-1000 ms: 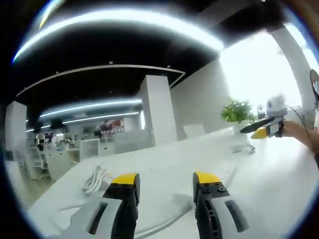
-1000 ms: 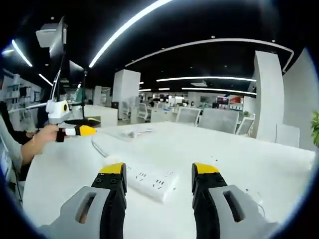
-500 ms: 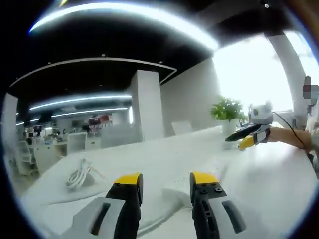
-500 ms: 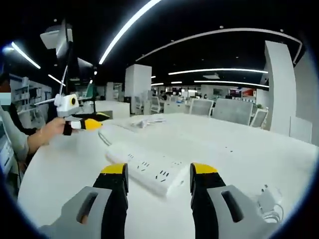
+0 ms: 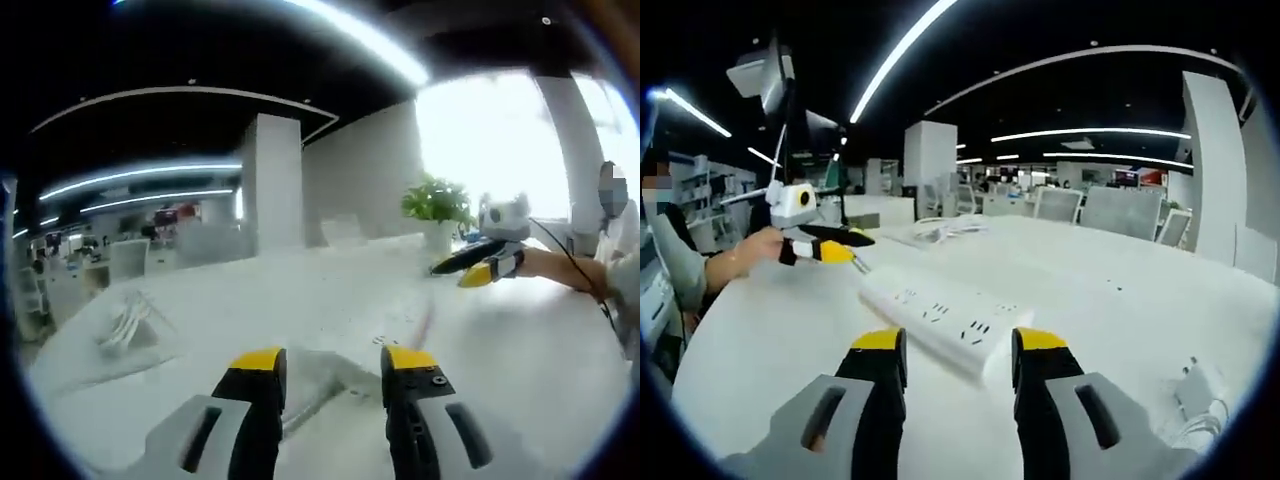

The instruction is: Straighten the power strip on the desk, plug the charger into it

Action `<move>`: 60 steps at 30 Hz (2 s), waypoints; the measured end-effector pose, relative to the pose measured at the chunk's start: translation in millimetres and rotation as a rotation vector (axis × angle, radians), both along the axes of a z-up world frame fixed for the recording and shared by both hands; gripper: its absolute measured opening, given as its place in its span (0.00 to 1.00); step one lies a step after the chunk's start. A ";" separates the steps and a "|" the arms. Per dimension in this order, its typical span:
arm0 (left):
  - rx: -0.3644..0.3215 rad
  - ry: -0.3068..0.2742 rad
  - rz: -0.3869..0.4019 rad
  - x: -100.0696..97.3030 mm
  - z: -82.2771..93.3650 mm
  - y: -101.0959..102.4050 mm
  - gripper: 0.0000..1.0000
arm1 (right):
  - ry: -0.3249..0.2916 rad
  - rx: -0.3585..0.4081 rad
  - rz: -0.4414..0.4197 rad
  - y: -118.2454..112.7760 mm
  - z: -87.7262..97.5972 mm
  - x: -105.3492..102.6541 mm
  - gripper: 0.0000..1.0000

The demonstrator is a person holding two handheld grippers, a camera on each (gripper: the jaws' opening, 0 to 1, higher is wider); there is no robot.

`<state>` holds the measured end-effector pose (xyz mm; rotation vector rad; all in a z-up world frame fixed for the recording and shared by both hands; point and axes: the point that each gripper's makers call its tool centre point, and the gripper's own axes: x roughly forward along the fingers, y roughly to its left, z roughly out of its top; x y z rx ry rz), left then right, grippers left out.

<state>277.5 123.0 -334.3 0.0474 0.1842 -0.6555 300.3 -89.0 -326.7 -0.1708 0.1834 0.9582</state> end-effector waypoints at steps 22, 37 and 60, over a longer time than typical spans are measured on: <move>0.059 0.072 -0.067 -4.4 -27.2 -23.9 0.34 | 0.073 -0.023 0.024 7.7 -24.6 9.2 0.33; 0.078 0.088 -0.083 -1.3 -33.1 -31.6 0.32 | 0.077 -0.036 0.023 8.8 -28.7 16.6 0.29; 0.070 0.092 -0.091 -1.7 -32.4 -31.6 0.31 | 0.056 -0.062 0.009 7.2 -31.4 23.1 0.25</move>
